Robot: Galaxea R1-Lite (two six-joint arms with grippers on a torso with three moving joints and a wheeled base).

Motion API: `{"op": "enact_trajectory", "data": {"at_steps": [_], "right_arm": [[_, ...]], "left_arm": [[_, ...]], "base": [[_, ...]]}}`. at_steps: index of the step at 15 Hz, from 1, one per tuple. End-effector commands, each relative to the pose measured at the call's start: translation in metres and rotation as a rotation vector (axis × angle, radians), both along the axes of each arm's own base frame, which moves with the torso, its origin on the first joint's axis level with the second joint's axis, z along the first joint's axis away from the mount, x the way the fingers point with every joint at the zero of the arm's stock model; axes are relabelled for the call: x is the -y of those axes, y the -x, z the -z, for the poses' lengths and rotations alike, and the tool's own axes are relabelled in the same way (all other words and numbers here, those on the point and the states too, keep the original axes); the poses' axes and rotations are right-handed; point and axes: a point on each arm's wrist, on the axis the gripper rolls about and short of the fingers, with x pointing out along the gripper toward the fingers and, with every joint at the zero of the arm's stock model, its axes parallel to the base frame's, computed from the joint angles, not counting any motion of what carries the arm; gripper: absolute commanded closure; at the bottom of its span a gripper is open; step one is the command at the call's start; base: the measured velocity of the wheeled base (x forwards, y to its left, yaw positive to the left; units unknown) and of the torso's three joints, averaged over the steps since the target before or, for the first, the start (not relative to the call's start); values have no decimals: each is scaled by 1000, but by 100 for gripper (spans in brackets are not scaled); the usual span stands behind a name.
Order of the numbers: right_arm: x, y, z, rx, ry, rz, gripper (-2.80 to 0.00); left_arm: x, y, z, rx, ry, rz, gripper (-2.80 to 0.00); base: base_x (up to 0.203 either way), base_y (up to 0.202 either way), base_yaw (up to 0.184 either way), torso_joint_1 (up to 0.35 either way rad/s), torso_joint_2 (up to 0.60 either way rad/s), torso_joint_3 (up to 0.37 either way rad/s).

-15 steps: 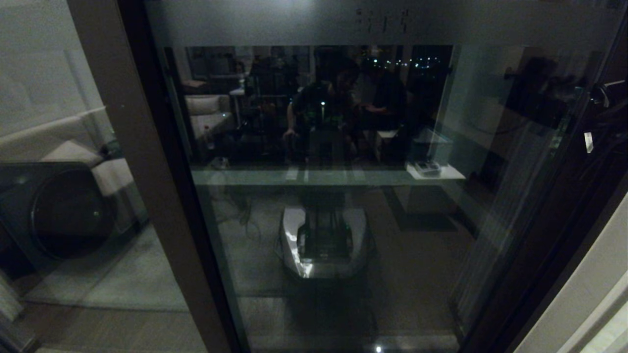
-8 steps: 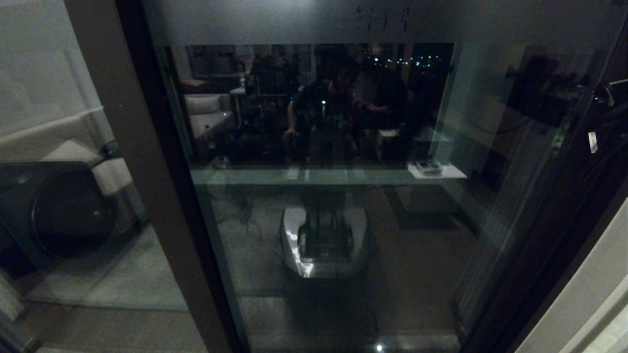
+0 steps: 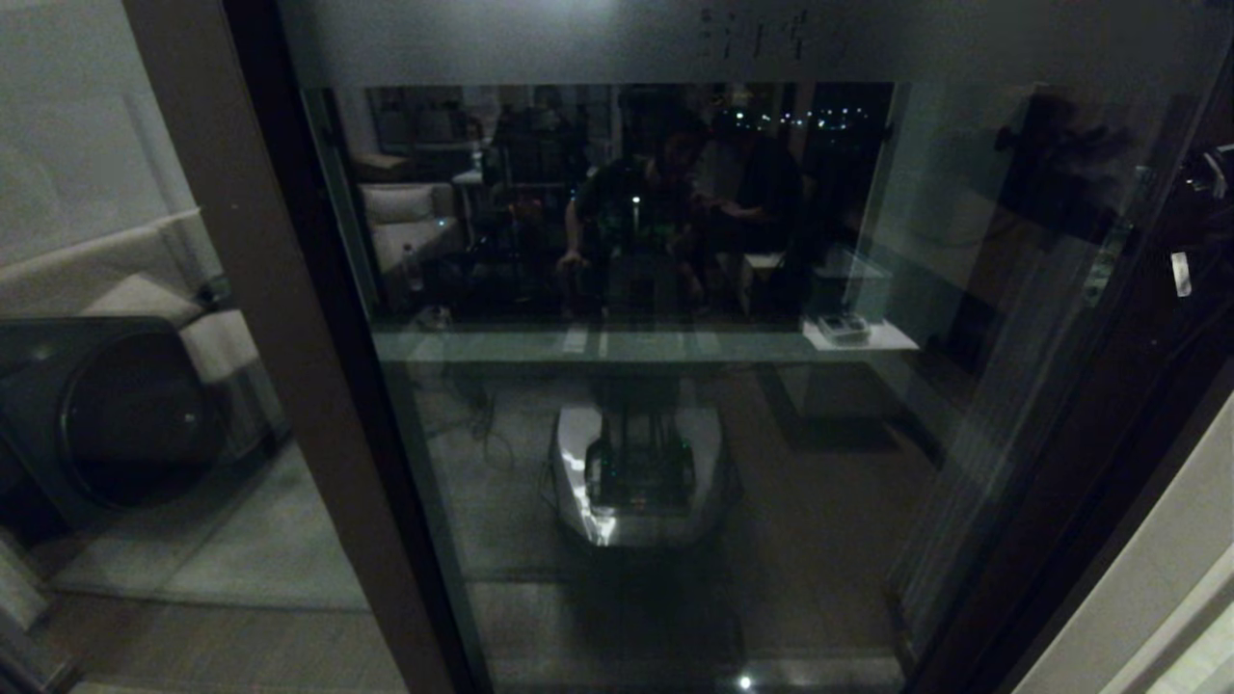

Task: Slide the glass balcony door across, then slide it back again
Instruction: Close the slid door

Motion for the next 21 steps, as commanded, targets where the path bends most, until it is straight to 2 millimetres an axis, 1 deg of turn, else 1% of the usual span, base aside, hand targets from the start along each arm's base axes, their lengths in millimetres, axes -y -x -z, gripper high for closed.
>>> {"op": "enact_trajectory", "data": {"at_steps": [1,6,9,12,14,18,21], "right_arm": [[-5,11,-10,18,6,-10,0],[-6,8,-7,15,-6,-51,0],[-6,0,-1,6,-16,-73,0],[0,-14,6,2,-18,-70,0],[2,-19,8,5,-19,-69,0],[3,-21,9,4,-18,-68,0],[5,-26,10,28,-3,-63,0]], "left_arm": [[0,0,0,-1,-1,0,0],[0,0,0,-1,-1,0,0],[0,0,0,-1,-1,0,0],[0,0,0,-1,-1,0,0],[0,0,0,-1,-1,0,0],[0,0,0,-1,-1,0,0],[0,0,0,-1,-1,0,0]], "base": [[0,0,0,0,0,0],[0,0,0,0,0,0],[0,0,0,0,0,0],[0,0,0,0,0,0],[0,0,0,0,0,0],[0,0,0,0,0,0],[0,0,0,0,0,0]]}}
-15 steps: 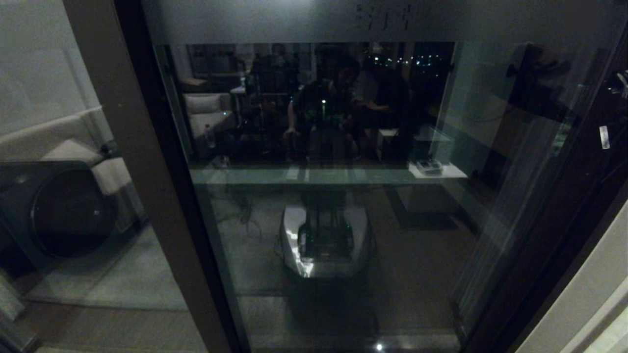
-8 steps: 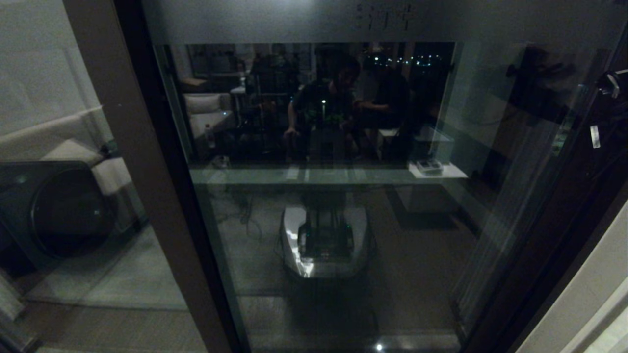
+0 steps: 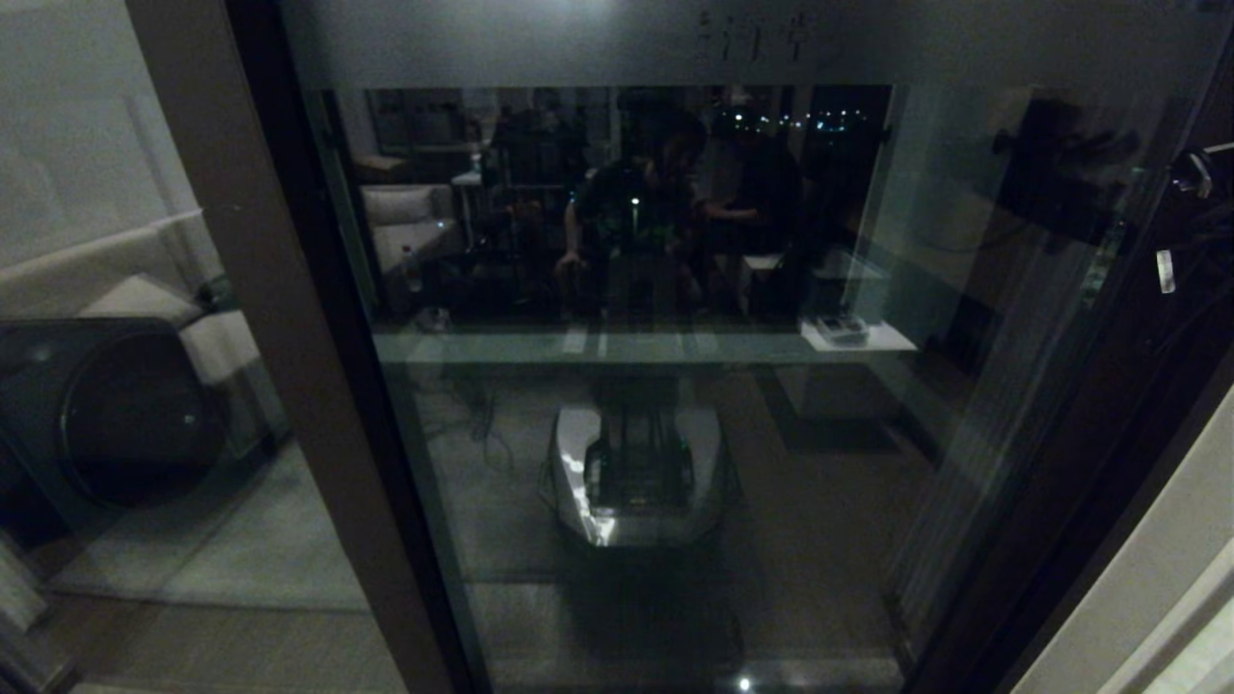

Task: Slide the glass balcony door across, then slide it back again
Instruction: Close the slid door

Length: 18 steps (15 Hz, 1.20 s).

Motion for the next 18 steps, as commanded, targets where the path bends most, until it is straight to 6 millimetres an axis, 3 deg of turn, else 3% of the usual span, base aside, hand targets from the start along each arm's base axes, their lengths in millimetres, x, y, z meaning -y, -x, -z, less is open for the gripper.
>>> {"op": "enact_trajectory", "data": {"at_steps": [1,18], "right_arm": [[2,-5,4,2,4,-1,0],[4,-7,7,-3,11,24,0]], "left_arm": [[0,0,0,-1,-1,0,0],[0,0,0,-1,-1,0,0]], "base": [[0,0,0,0,0,0],[0,0,0,0,0,0]]}}
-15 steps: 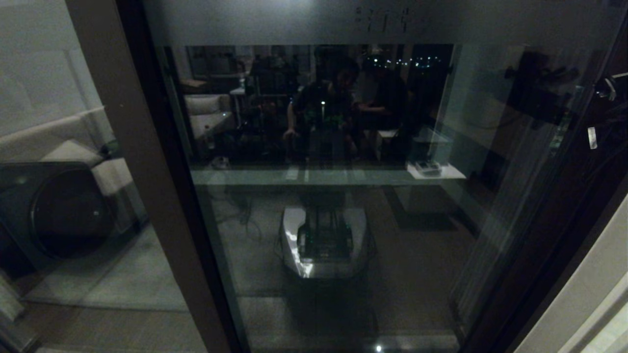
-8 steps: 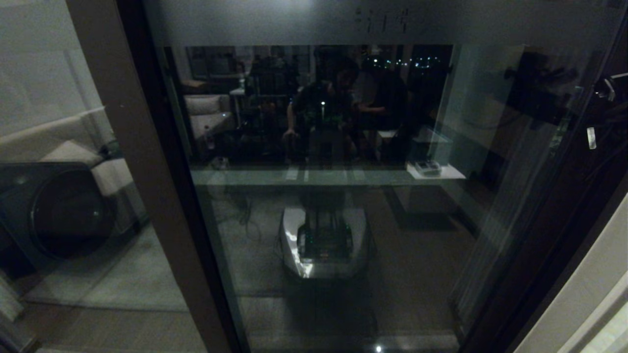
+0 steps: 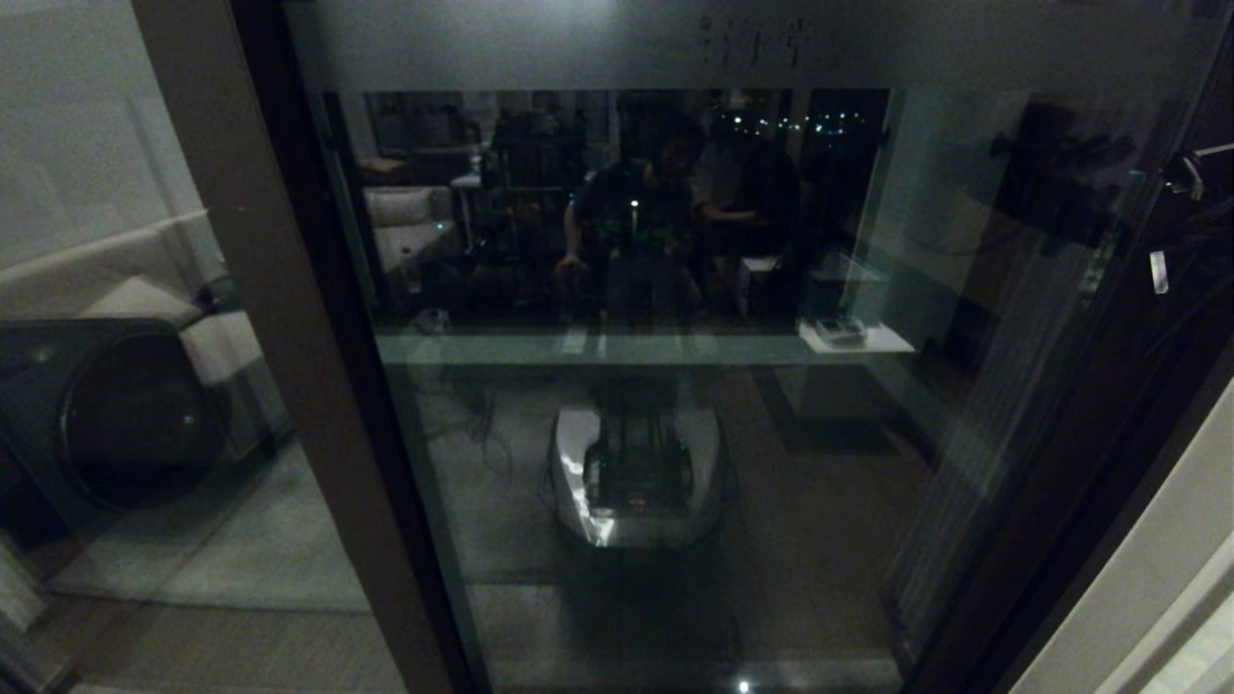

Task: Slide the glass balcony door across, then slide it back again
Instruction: Close the slid door

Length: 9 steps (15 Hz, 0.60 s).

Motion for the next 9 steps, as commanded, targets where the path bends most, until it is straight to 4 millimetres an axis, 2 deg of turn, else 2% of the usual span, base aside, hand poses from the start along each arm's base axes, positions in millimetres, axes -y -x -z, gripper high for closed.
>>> {"op": "enact_trajectory", "data": {"at_steps": [1,9], "right_arm": [[0,-1,2,-4,0,0,0],[2,-2,3,-7,1,2,0]], "left_arm": [[0,0,0,-1,-1,0,0],[0,0,0,-1,-1,0,0]], "base": [[0,0,0,0,0,0],[0,0,0,0,0,0]]}}
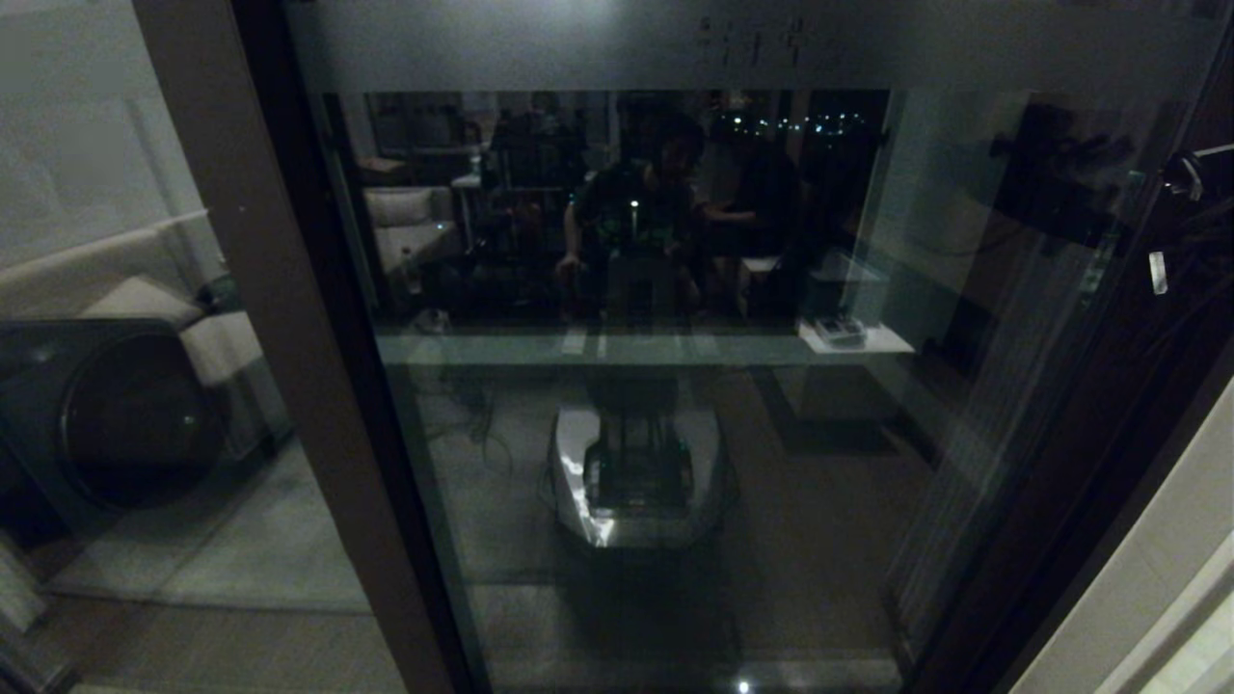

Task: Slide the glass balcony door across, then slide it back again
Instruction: Close the slid door

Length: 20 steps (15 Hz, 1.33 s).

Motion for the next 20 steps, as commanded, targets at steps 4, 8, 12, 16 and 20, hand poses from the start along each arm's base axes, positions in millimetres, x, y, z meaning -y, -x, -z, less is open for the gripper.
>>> {"op": "enact_trajectory", "data": {"at_steps": [4,8,12,16,20], "right_arm": [[1,-3,2,-3,2,2,0],[2,-3,2,-5,6,15,0],[2,-3,3,-7,5,16,0],[3,-3,3,-7,6,19,0],[4,-3,4,-10,5,21,0]], "left_arm": [[0,0,0,-1,-1,0,0],[0,0,0,-1,-1,0,0],[0,0,0,-1,-1,0,0],[0,0,0,-1,-1,0,0],[0,0,0,-1,-1,0,0]], "base": [[0,0,0,0,0,0],[0,0,0,0,0,0],[0,0,0,0,0,0],[0,0,0,0,0,0],[0,0,0,0,0,0]]}}
